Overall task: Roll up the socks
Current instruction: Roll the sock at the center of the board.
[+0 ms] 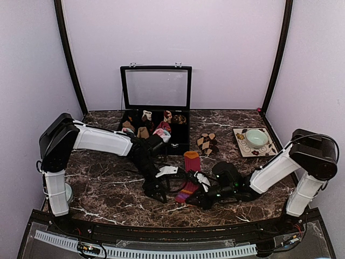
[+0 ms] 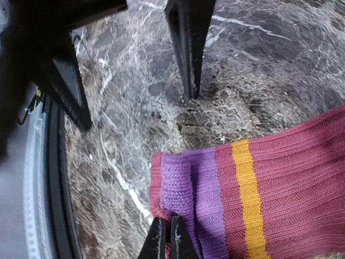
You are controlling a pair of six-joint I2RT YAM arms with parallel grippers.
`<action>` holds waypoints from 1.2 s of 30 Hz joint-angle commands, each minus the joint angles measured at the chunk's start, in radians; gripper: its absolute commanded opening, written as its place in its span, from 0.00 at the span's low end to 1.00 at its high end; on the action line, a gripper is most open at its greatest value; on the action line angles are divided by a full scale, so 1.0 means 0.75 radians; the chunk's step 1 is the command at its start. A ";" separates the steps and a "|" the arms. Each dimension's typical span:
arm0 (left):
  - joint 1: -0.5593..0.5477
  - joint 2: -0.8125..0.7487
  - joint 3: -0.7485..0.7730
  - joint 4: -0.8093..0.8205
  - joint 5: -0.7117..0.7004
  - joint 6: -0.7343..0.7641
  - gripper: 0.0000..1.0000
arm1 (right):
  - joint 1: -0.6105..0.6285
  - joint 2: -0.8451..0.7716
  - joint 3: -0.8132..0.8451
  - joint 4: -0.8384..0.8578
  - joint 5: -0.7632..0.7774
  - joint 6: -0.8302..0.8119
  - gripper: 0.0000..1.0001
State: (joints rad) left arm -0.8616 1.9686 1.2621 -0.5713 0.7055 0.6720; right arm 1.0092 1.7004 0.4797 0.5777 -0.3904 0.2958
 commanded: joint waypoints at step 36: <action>-0.142 0.072 0.095 0.041 0.083 0.231 0.66 | -0.212 0.231 -0.031 -0.221 -0.182 0.482 0.00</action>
State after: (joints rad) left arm -0.9627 2.0258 1.3300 -0.5514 0.7074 0.8234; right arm 0.8673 1.8023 0.4919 0.6365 -0.6590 0.6514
